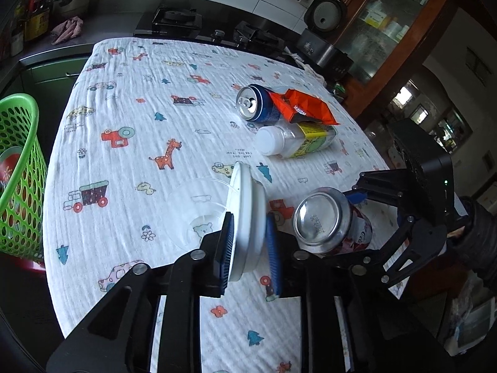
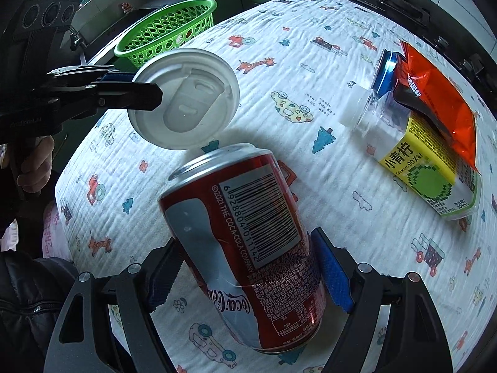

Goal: Collect trash

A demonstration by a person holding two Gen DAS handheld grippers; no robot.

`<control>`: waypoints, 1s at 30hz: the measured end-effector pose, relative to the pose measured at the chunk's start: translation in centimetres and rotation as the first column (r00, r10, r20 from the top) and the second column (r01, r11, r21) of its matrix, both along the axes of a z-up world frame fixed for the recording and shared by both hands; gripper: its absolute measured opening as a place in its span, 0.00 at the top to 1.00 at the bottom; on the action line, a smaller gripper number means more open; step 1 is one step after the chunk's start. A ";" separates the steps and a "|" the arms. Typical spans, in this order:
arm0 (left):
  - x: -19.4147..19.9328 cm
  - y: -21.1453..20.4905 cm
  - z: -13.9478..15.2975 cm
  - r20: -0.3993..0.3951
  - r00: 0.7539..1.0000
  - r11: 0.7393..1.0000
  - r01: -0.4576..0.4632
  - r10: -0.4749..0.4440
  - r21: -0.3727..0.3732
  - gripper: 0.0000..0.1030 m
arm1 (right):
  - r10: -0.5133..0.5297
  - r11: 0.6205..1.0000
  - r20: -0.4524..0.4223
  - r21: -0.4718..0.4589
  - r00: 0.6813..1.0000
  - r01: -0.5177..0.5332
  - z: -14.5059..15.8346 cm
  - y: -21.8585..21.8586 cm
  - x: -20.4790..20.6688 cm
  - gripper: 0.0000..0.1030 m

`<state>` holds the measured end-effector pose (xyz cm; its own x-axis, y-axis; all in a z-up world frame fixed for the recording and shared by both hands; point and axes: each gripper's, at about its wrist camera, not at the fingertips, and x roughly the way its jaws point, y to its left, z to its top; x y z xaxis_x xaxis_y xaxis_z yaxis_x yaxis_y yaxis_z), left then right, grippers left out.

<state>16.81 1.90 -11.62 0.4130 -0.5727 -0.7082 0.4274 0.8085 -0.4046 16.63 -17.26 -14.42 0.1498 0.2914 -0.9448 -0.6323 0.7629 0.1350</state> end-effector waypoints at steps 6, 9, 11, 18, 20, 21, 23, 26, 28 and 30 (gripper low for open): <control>-0.7 -0.2 0.9 0.043 0.999 1.000 0.004 -0.005 0.010 0.85 | -0.002 1.000 0.003 -0.001 1.000 0.002 0.1 -0.1 -0.3 0.25; -1.0 0.0 1.7 0.063 0.998 1.000 0.002 0.000 -0.021 0.86 | -0.007 1.000 0.002 -0.002 1.000 0.007 0.1 -0.2 -0.4 0.25; -1.2 -0.5 1.9 0.075 0.997 1.000 0.018 -0.019 0.003 0.92 | -0.008 1.000 0.002 -0.004 1.000 0.008 0.0 -0.4 -0.5 0.25; -1.3 -1.0 1.7 0.055 0.998 0.999 0.042 -0.042 -0.014 0.94 | -0.012 1.000 0.004 -0.005 1.000 0.012 0.1 -0.5 -1.0 0.25; -1.5 -1.2 1.7 0.057 0.997 0.999 0.050 -0.050 -0.009 0.93 | -0.016 1.000 0.003 -0.003 1.000 0.016 0.1 -0.7 -1.0 0.25; -1.5 -1.4 1.7 0.057 0.997 0.998 0.057 -0.057 -0.004 0.92 | -0.019 1.000 0.003 -0.002 1.000 0.019 0.1 -0.7 -1.0 0.25; -1.9 -1.9 1.6 0.062 0.994 0.996 0.084 -0.085 0.010 0.92 | -0.023 1.000 0.000 0.001 1.000 0.023 0.1 -0.9 -1.1 0.25; -2.3 -2.4 1.1 0.049 0.992 0.993 0.116 -0.116 0.006 0.91 | -0.023 1.000 -0.002 -0.003 1.000 0.023 0.0 -1.2 -1.3 0.25; -2.5 -2.6 0.9 0.049 0.991 0.992 0.124 -0.124 0.010 0.91 | -0.028 1.000 0.000 -0.004 1.000 0.028 0.1 -1.4 -1.6 0.25; -2.7 -2.8 0.7 0.046 0.990 0.991 0.134 -0.134 0.012 0.91 | -0.035 0.999 0.001 -0.006 0.999 0.035 0.2 -1.8 -1.9 0.25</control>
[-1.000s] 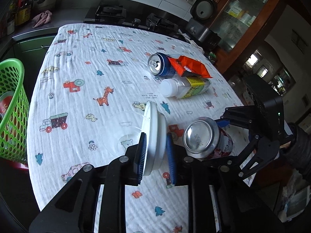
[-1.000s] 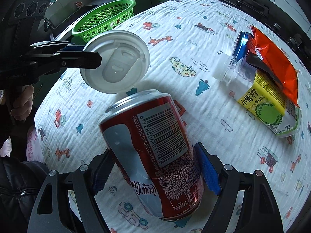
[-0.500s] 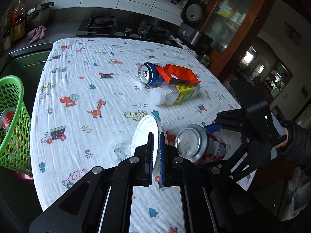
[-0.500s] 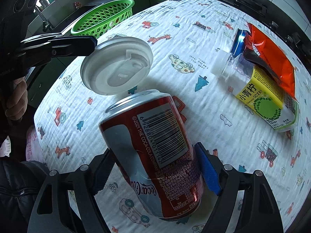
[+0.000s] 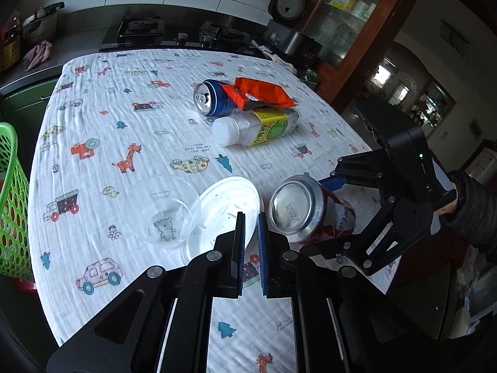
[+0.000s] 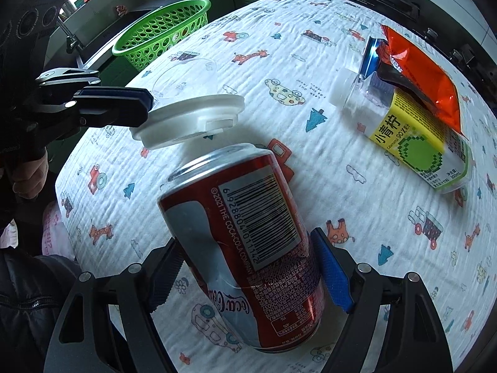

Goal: Collect trash

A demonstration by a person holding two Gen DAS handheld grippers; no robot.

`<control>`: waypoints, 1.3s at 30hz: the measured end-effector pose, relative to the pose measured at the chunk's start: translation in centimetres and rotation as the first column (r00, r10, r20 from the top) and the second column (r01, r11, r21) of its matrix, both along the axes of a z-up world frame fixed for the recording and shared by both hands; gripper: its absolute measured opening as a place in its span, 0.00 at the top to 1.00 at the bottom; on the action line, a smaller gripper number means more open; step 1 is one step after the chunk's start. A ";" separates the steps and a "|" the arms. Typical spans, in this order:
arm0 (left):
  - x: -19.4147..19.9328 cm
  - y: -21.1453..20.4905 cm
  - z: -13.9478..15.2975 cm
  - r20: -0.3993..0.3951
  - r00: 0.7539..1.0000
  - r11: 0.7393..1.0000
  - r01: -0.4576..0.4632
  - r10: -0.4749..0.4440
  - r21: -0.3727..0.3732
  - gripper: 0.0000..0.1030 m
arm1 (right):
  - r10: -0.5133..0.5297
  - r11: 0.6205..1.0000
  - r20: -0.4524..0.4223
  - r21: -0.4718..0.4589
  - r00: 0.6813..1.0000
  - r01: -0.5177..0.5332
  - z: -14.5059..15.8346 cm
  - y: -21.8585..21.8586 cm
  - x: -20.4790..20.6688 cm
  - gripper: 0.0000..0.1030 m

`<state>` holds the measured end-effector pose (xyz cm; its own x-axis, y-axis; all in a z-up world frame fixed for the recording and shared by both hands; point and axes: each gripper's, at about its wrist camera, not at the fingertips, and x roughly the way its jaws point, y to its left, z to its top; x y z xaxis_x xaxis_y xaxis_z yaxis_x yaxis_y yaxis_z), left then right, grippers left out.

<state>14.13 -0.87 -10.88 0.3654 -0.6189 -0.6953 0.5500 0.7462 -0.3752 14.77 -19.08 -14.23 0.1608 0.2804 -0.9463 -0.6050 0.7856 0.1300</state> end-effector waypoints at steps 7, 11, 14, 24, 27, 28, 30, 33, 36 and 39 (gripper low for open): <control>-0.3 -0.2 -0.7 -0.017 1.000 1.000 -0.009 0.009 0.025 0.50 | -0.034 0.999 -0.001 0.008 0.999 0.034 0.0 -1.2 -0.6 0.25; 0.0 -0.2 -1.8 -0.052 0.998 0.998 -0.039 0.042 0.057 0.50 | -0.041 0.999 0.003 0.008 0.999 0.041 0.0 -1.6 -0.9 0.25; 0.5 -0.2 -2.9 -0.088 0.993 0.992 -0.071 0.080 0.104 0.50 | -0.048 0.999 0.003 0.012 0.999 0.048 0.1 -2.0 -1.2 0.25; 2.1 -0.5 -5.9 -0.175 0.969 0.974 -0.147 0.177 0.170 0.77 | -0.071 0.997 0.006 0.020 0.997 0.071 0.2 -2.8 -1.9 0.25; 2.0 -0.4 -5.9 -0.187 0.965 0.973 -0.149 0.181 0.173 0.91 | -0.083 0.996 0.010 0.023 0.997 0.083 0.2 -3.1 -2.0 0.25; 1.9 -0.4 -5.9 -0.196 0.964 0.976 -0.148 0.179 0.162 0.94 | -0.085 0.996 0.011 0.026 0.996 0.085 0.3 -3.1 -2.0 0.25; 1.5 -0.6 -5.6 -0.195 0.966 0.979 -0.142 0.170 0.148 0.95 | -0.086 0.996 0.020 0.026 0.996 0.085 0.6 -3.2 -2.2 0.26; 0.7 -0.8 -4.6 -0.183 0.972 0.985 -0.127 0.147 0.117 0.96 | -0.089 0.995 0.031 0.036 0.996 0.088 1.3 -3.3 -2.5 0.26; -0.1 -0.5 -2.7 -0.146 0.980 0.989 -0.122 0.133 0.088 0.96 | -0.091 0.995 0.046 0.051 0.995 0.089 2.3 -3.2 -2.7 0.26; -0.5 0.3 -0.7 -0.109 0.984 0.989 -0.133 0.138 0.059 0.96 | -0.089 0.994 0.066 0.065 0.994 0.084 3.5 -2.9 -2.6 0.26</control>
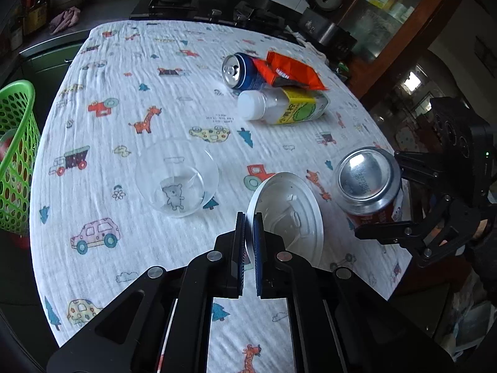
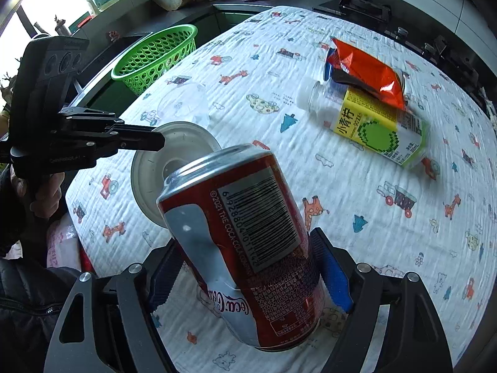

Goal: Collect trash

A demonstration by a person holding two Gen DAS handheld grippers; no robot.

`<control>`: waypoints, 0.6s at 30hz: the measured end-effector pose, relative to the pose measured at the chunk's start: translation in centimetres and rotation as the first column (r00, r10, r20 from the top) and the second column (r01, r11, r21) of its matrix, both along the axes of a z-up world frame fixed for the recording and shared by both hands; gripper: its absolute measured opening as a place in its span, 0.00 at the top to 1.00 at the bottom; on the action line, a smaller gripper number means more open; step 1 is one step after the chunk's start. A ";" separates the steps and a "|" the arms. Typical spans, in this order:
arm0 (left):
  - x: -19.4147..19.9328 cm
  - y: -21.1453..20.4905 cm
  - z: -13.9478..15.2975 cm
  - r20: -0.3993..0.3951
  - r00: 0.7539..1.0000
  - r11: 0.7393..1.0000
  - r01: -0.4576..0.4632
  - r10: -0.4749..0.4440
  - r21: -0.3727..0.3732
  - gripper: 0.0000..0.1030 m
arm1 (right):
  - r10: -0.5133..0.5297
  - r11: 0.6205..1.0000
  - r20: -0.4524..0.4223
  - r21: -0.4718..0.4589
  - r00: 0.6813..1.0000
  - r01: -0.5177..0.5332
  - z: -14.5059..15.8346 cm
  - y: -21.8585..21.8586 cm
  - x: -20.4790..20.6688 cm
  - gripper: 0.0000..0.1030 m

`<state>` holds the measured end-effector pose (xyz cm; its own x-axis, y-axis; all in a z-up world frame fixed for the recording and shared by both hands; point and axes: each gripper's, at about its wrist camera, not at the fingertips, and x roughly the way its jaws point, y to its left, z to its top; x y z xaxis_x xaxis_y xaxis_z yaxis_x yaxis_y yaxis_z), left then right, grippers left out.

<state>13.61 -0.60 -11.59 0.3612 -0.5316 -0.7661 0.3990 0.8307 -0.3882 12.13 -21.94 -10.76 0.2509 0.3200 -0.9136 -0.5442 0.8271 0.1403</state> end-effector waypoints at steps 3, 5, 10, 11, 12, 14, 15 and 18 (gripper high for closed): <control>-0.3 1.6 2.2 0.036 0.999 0.999 -0.022 0.023 -0.035 0.96 | 0.003 1.000 0.024 0.017 1.000 -0.003 1.4 0.7 0.4 0.26; -0.2 2.9 3.8 0.072 0.996 0.998 -0.051 0.055 -0.048 0.96 | 0.005 1.000 0.042 0.029 0.999 -0.006 2.4 1.6 0.8 0.26; 1.0 8.0 7.5 0.171 0.970 0.985 -0.167 0.174 -0.052 0.96 | 0.031 0.998 0.090 0.046 0.995 -0.036 4.6 5.2 3.1 0.26; 1.5 9.4 8.0 0.183 0.961 0.979 -0.200 0.205 -0.049 0.96 | 0.037 0.998 0.099 0.052 0.994 -0.042 5.0 6.1 3.6 0.26; 2.0 10.8 8.4 0.191 0.953 0.972 -0.231 0.236 -0.046 0.96 | 0.042 0.997 0.105 0.059 0.994 -0.048 5.4 7.0 4.3 0.26; 3.0 13.6 9.1 0.212 0.933 0.956 -0.290 0.291 -0.036 0.96 | 0.052 0.995 0.118 0.075 0.992 -0.061 6.1 9.1 5.6 0.26; 3.5 15.0 9.4 0.223 0.921 0.947 -0.321 0.318 -0.025 0.96 | 0.055 0.994 0.122 0.086 0.991 -0.066 6.4 10.2 6.4 0.26; 5.6 19.3 9.7 0.234 0.891 0.916 -0.401 0.389 0.006 0.96 | 0.070 0.990 0.128 0.113 0.989 -0.085 7.1 14.1 8.7 0.26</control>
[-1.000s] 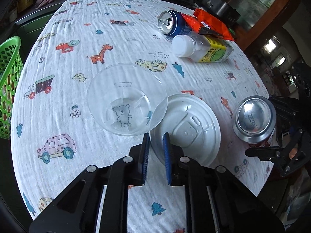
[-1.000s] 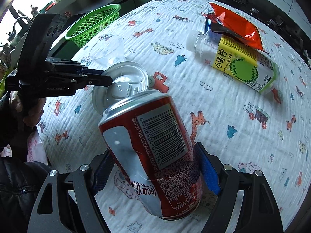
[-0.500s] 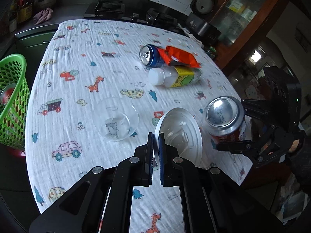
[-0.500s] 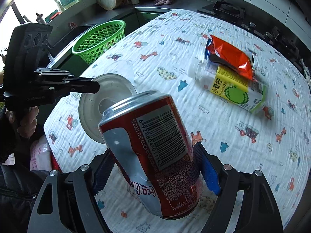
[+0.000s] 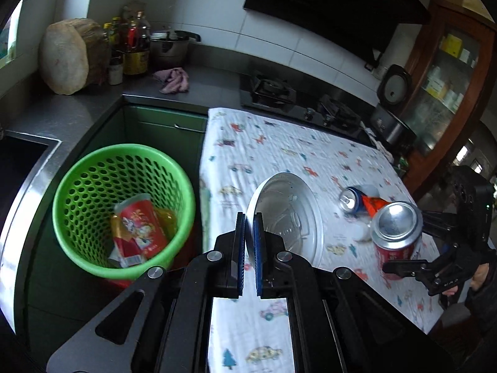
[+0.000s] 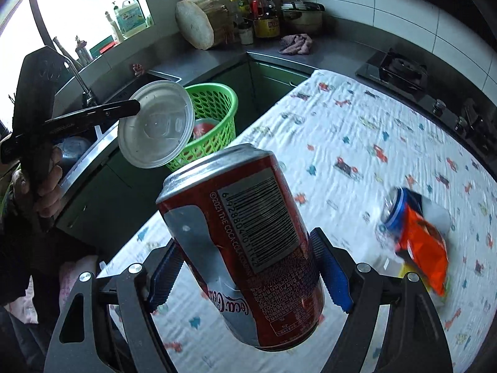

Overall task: Collect trash
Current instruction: 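Carry the lid and red can over the green basket and release both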

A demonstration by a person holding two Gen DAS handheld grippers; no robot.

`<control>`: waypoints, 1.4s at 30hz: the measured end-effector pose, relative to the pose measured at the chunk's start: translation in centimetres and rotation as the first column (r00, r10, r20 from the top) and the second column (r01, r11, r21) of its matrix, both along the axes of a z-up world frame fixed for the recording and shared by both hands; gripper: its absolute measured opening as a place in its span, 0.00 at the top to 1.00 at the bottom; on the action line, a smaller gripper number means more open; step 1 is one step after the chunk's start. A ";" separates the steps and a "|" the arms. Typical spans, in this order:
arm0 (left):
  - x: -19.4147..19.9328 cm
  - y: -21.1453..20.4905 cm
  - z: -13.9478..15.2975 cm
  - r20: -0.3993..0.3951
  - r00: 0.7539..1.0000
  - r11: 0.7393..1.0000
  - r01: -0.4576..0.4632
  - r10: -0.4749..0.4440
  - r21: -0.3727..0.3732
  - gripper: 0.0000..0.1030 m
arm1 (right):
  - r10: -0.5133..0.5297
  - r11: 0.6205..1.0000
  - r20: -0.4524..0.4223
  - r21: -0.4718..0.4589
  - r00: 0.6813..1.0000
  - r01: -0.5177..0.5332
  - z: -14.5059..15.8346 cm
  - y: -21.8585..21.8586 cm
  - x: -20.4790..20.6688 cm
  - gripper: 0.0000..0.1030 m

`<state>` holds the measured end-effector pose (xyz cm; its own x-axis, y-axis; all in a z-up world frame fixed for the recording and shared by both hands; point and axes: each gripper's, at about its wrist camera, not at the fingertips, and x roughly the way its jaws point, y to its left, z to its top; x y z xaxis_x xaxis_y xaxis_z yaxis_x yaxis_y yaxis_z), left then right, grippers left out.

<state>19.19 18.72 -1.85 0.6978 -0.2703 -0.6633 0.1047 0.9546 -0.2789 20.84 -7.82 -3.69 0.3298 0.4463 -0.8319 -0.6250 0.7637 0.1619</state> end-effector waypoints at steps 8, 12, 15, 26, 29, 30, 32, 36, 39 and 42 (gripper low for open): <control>5.4 10.3 -3.9 -0.091 0.973 0.973 -0.203 0.214 0.114 0.96 | 0.031 0.998 -0.002 0.059 1.000 -0.031 0.7 10.7 6.0 0.26; 6.8 13.2 -7.0 -0.156 0.950 0.958 -0.249 0.270 0.143 0.96 | 0.035 0.996 -0.025 0.087 0.999 -0.033 0.1 15.7 8.5 0.26; 7.1 14.7 -8.7 -0.186 0.938 0.952 -0.268 0.293 0.148 0.96 | 0.020 0.994 -0.041 0.105 0.999 -0.015 -0.6 18.7 10.2 0.26; 7.1 17.9 -11.5 -0.239 0.902 0.933 -0.340 0.359 0.119 0.92 | -0.023 0.992 -0.106 0.117 0.994 0.035 -3.9 25.4 14.1 0.25; 6.8 18.1 -11.3 -0.235 0.903 0.933 -0.344 0.359 0.105 0.88 | -0.026 0.988 -0.133 0.144 0.991 0.046 -4.5 26.4 14.7 0.24; 6.7 18.3 -11.3 -0.236 0.901 0.932 -0.348 0.363 0.105 0.81 | -0.028 0.987 -0.135 0.150 0.990 0.048 -4.6 26.7 14.8 0.22; 6.4 18.5 -11.1 -0.231 0.898 0.928 -0.358 0.374 0.106 0.70 | -0.028 0.985 -0.141 0.162 0.990 0.051 -4.7 27.0 14.9 0.19; 5.8 18.9 -10.5 -0.215 0.896 0.922 -0.373 0.388 0.107 0.54 | -0.038 0.983 -0.138 0.173 0.990 0.062 -4.4 26.8 14.8 0.17; 5.4 18.9 -10.0 -0.210 0.897 0.921 -0.379 0.389 0.090 0.45 | -0.035 0.980 -0.136 0.190 0.990 0.061 -4.0 25.9 14.1 0.16; 5.0 18.4 -9.2 -0.196 0.902 0.923 -0.378 0.385 0.075 0.41 | -0.031 0.979 -0.119 0.196 0.992 0.054 -3.3 24.4 13.1 0.15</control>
<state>24.17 37.09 -11.04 0.5923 0.0150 -0.8056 -0.3249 0.9194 -0.2218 33.91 16.61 -6.99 0.2595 0.5936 -0.7618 -0.5612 0.7346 0.3812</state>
